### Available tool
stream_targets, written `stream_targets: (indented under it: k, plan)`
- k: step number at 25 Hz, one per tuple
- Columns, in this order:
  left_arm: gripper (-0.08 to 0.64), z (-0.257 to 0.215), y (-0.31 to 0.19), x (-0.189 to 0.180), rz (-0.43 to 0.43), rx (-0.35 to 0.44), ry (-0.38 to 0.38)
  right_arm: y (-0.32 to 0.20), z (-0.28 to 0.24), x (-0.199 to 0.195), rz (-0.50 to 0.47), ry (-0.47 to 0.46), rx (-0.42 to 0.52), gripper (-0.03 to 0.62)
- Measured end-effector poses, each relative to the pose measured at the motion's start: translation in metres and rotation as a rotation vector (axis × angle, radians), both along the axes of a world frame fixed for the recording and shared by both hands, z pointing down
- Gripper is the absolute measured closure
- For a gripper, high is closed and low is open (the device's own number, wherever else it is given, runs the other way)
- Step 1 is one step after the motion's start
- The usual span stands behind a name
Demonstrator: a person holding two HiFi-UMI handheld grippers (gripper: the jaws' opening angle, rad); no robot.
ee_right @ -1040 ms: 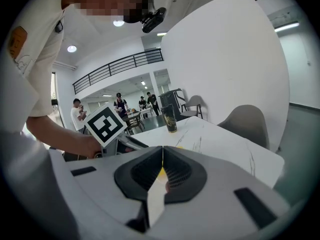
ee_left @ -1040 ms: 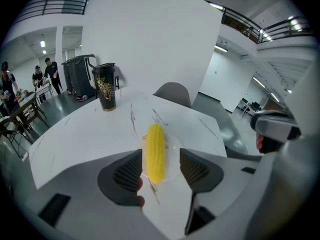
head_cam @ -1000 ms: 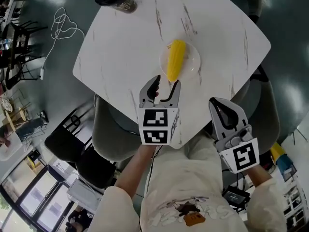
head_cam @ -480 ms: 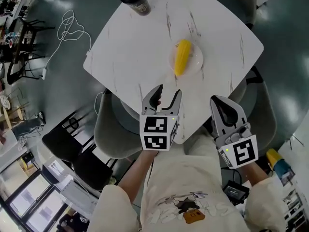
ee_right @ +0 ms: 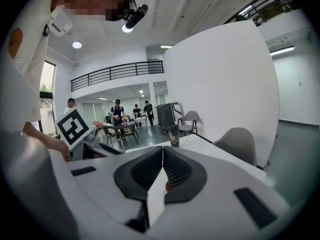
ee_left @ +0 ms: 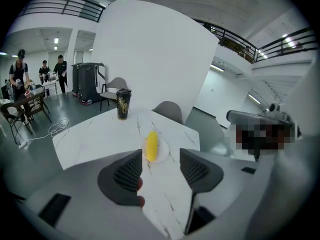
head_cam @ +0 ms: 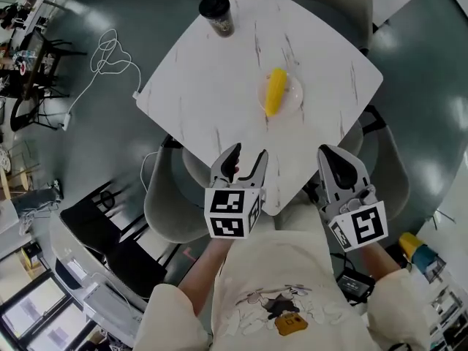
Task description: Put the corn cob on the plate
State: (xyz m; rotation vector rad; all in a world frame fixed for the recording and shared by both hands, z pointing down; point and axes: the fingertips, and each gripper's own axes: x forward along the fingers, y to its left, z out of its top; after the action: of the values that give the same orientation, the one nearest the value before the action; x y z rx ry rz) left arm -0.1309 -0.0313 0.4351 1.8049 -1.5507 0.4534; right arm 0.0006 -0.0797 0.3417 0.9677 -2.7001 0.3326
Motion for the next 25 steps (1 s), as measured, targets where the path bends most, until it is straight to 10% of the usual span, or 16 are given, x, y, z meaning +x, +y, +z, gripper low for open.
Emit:
stream_targets:
  k: [25]
  plan:
    - [0.319, -0.086, 0.128, -0.013, 0.029, 0.170, 0.099, 0.111, -0.064, -0.038, -0.012, 0.007, 0.089, 0.588]
